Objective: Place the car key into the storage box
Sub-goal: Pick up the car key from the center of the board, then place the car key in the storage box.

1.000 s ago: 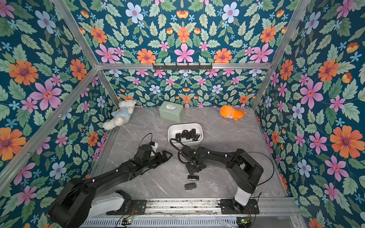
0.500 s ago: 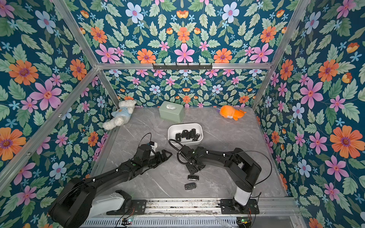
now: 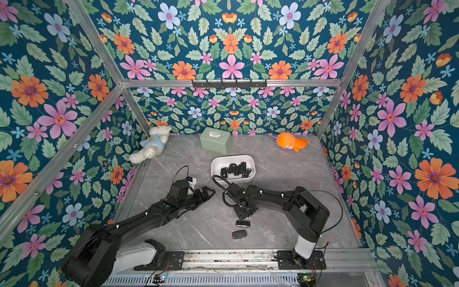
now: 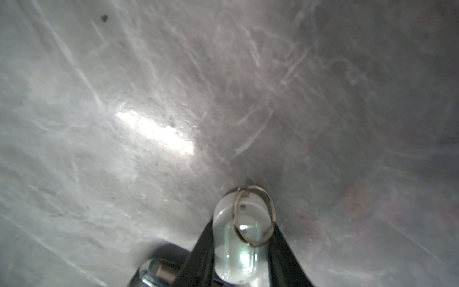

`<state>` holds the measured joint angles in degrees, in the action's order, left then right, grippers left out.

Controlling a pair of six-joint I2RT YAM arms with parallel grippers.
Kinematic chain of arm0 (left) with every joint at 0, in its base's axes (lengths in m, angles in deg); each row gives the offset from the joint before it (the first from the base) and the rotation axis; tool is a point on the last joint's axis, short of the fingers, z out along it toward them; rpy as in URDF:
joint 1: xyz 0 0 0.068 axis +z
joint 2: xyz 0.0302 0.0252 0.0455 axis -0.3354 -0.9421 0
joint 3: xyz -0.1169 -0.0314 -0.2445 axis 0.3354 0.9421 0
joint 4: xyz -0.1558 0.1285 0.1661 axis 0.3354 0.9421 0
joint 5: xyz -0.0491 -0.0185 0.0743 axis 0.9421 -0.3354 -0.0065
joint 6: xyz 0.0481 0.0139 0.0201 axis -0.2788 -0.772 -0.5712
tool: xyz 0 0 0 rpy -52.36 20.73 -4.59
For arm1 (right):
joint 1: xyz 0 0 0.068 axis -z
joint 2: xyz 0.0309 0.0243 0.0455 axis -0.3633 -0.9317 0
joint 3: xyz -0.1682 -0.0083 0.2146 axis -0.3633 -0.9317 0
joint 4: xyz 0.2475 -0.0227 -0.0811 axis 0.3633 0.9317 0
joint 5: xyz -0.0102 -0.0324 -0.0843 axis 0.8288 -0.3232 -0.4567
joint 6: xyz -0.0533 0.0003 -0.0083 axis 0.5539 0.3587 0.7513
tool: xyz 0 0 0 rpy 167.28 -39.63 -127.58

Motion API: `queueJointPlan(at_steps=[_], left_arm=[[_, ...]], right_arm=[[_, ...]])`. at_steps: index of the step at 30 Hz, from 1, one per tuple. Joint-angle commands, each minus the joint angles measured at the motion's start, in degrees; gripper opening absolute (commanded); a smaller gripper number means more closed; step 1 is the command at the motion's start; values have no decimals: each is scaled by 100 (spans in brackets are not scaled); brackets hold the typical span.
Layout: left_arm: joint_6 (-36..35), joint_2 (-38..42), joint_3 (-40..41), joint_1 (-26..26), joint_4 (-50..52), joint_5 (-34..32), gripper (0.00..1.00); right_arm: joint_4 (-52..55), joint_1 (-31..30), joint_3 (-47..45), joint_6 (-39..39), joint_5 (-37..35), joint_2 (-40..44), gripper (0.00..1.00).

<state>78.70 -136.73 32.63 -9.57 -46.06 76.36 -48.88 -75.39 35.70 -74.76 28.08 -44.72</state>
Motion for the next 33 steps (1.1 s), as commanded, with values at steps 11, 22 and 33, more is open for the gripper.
queueJointPlan(at_steps=[11,22,33], left_arm=[[-227,-117,-210,244,-224,87,99],[-201,-58,-48,536,-431,149,99],[-175,367,331,779,-396,79,100]], right_arm=[[-294,413,223,-330,-439,1000,27],[-1273,907,1302,-418,-616,948,28],[-362,977,3719,-415,-1296,-1065,28]])
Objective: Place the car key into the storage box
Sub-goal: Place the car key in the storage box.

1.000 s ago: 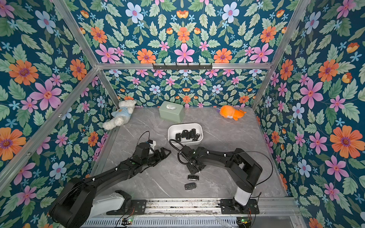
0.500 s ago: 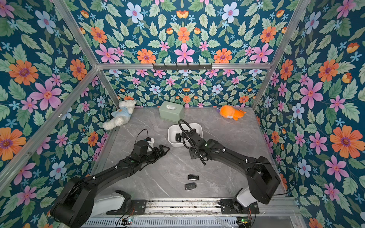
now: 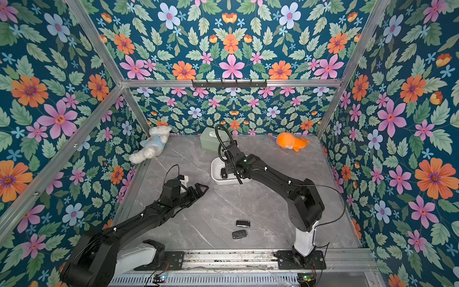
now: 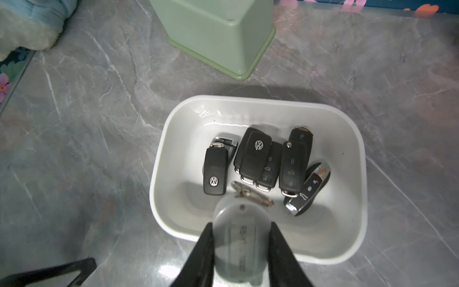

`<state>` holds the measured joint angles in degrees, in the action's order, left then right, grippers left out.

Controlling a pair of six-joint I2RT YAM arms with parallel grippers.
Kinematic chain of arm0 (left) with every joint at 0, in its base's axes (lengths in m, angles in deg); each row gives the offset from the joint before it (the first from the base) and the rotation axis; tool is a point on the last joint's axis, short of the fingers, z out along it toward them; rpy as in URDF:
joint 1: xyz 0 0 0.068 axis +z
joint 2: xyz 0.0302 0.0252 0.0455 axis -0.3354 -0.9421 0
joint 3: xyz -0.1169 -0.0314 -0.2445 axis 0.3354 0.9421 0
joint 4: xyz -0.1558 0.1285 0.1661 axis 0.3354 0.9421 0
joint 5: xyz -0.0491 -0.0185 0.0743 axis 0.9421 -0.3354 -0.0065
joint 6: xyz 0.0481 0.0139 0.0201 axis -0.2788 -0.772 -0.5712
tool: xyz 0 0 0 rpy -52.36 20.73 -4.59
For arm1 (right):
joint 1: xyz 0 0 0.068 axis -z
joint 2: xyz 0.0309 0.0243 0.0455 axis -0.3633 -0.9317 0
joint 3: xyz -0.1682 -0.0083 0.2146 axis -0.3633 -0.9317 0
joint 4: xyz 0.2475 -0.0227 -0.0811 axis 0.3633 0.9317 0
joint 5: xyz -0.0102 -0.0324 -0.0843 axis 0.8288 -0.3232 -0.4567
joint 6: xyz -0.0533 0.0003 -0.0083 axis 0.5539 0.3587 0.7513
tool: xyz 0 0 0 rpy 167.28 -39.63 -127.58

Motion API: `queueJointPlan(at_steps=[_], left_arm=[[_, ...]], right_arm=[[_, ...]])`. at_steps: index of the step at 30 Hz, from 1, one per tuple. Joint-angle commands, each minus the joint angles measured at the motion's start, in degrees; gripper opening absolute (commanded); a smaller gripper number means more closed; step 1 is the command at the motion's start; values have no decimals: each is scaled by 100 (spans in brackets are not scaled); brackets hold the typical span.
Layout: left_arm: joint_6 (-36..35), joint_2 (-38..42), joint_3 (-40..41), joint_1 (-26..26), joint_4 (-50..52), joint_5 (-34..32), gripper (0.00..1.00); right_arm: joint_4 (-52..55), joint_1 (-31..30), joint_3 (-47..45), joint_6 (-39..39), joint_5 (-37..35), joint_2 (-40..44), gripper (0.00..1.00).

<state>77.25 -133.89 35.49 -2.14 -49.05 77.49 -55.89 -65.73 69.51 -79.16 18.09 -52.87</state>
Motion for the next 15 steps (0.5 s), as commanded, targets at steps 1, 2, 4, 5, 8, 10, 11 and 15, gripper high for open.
queueJointPlan(at_steps=[1,2,4,5,8,10,11,15], left_arm=[[-37,123,73,44,-88,-44,100],[-44,159,87,50,-79,-60,99],[-57,230,122,62,-48,-89,100],[-61,266,140,64,-37,-104,99],[-70,376,191,63,4,-140,99],[-88,437,211,64,42,-155,99],[-96,465,217,59,45,-158,99],[-136,522,226,62,97,-163,99]], right_arm=[[468,13,552,2,-373,-408,28],[569,20,748,-29,-424,-587,28],[726,47,1063,-88,-483,-856,28],[796,70,1208,-129,-496,-984,29],[956,134,1543,-232,-505,-1303,29],[1064,188,1694,-325,-505,-1481,29],[1098,219,1727,-387,-512,-1543,29],[1067,302,1632,-574,-429,-1656,29]])
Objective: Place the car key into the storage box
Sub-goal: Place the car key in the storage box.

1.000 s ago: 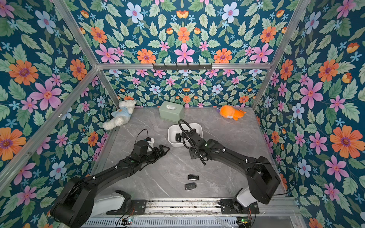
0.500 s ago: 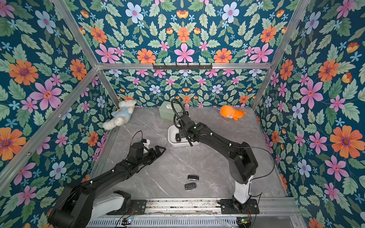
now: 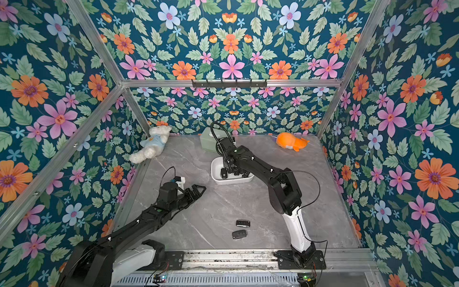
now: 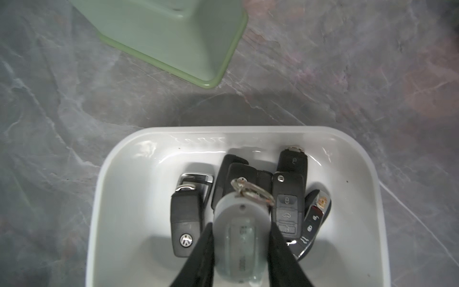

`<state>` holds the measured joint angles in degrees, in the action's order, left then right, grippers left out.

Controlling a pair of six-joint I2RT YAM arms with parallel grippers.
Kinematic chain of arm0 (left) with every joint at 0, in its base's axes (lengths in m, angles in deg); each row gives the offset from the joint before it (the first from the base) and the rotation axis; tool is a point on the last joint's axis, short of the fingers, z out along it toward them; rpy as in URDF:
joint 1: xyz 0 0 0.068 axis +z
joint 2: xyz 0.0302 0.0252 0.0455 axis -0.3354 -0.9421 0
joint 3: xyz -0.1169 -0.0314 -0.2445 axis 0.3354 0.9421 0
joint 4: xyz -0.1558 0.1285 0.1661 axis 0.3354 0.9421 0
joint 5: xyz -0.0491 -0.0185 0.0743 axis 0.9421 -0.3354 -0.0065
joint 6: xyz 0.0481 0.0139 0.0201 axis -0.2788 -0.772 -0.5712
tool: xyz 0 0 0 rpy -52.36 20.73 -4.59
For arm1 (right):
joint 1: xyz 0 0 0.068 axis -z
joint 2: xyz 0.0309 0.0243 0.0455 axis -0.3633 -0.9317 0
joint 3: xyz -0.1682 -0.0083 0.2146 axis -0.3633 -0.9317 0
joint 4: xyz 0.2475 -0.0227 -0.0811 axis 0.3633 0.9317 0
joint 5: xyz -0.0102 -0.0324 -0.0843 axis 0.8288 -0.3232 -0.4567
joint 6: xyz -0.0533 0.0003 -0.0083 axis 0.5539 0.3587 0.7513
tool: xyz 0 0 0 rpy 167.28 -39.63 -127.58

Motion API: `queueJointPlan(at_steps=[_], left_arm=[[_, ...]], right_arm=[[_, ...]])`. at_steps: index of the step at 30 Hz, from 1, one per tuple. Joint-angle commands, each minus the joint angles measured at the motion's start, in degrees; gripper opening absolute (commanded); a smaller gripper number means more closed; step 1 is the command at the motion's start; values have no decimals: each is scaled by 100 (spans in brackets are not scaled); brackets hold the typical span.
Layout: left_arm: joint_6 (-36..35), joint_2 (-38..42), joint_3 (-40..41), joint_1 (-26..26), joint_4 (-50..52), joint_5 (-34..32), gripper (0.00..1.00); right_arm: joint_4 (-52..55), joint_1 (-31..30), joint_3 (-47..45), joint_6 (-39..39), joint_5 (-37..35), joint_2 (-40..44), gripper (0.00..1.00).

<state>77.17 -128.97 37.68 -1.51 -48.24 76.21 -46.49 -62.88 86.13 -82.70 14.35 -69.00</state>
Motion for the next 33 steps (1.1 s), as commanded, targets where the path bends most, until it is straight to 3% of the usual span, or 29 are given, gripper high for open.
queueJointPlan(at_steps=[1,13,25,33], left_arm=[[-127,43,10,4,18,-30,99],[-94,125,37,3,30,-5,99],[-62,164,32,-1,68,-12,99],[-76,198,34,3,95,-12,99]], right_arm=[[92,35,-80,-238,-20,-44,29],[-244,168,-600,-489,257,-119,30],[-246,194,-512,-501,354,-309,34],[-218,203,-401,-490,326,-350,48]])
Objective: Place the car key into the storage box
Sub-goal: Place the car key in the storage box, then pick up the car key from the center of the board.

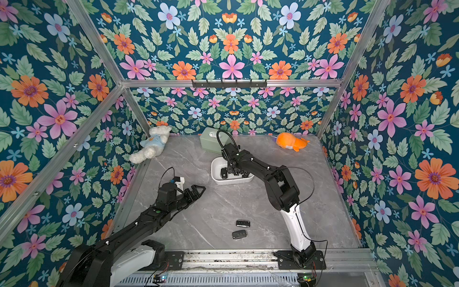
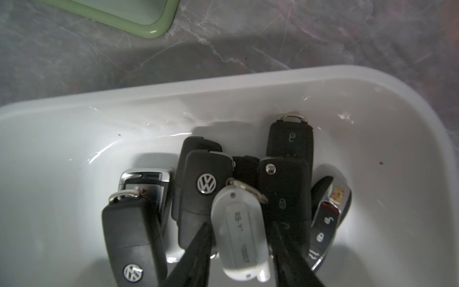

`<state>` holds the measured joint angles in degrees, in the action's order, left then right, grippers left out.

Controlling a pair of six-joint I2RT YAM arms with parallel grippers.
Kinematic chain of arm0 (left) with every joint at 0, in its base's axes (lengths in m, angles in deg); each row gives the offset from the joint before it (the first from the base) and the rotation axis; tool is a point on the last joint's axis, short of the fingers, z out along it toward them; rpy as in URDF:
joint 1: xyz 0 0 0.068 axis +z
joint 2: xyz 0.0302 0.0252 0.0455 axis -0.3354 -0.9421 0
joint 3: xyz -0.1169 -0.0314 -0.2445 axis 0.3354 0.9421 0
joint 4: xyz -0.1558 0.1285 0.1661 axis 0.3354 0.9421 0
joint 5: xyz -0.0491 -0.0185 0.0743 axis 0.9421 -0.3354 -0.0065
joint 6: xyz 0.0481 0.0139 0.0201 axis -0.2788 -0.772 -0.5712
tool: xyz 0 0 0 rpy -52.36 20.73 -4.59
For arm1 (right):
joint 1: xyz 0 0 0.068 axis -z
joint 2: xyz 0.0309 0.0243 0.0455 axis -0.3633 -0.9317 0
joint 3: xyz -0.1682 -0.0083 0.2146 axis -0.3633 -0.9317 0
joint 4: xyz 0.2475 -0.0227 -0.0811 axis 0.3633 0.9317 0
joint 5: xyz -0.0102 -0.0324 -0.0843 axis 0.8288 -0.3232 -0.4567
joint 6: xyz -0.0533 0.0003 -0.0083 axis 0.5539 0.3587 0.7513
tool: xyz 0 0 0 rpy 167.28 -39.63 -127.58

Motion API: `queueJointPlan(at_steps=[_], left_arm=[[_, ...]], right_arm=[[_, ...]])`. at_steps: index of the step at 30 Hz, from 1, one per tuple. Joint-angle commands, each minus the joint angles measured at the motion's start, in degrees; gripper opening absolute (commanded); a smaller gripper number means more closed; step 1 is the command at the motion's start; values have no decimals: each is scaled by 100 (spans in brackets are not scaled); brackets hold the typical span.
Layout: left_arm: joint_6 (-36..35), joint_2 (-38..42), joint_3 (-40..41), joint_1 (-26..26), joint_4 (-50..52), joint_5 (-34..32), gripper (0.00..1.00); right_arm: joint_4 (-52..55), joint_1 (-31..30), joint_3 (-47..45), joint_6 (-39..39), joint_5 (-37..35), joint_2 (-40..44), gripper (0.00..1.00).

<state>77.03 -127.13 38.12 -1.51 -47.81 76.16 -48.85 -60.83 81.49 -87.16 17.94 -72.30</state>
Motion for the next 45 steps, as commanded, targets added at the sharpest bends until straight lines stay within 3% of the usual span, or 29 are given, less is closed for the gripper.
queueJointPlan(at_steps=[1,9,15,27,33,36,45], left_arm=[[-69,15,-19,1,53,-8,99],[-295,-16,-183,0,219,-5,99],[-949,-116,-721,-9,827,-119,99],[-2431,-667,-1885,-159,1857,-47,99],[-3031,-966,-2327,-321,2174,93,99],[-3402,-1181,-2637,-580,2458,13,99],[-4443,-2233,-3728,-2103,3332,-745,99]], right_arm=[[35,0,90,-43,-37,-15,50],[-33,-2,4,4,-235,448,53],[-664,-2,-843,-14,-142,1330,63],[-2669,37,-3791,-476,713,3857,99],[-3474,294,-5259,-1084,1476,5021,99],[-3819,505,-6010,-1488,1890,5577,99],[-4417,889,-7707,-2447,2583,6843,99]])
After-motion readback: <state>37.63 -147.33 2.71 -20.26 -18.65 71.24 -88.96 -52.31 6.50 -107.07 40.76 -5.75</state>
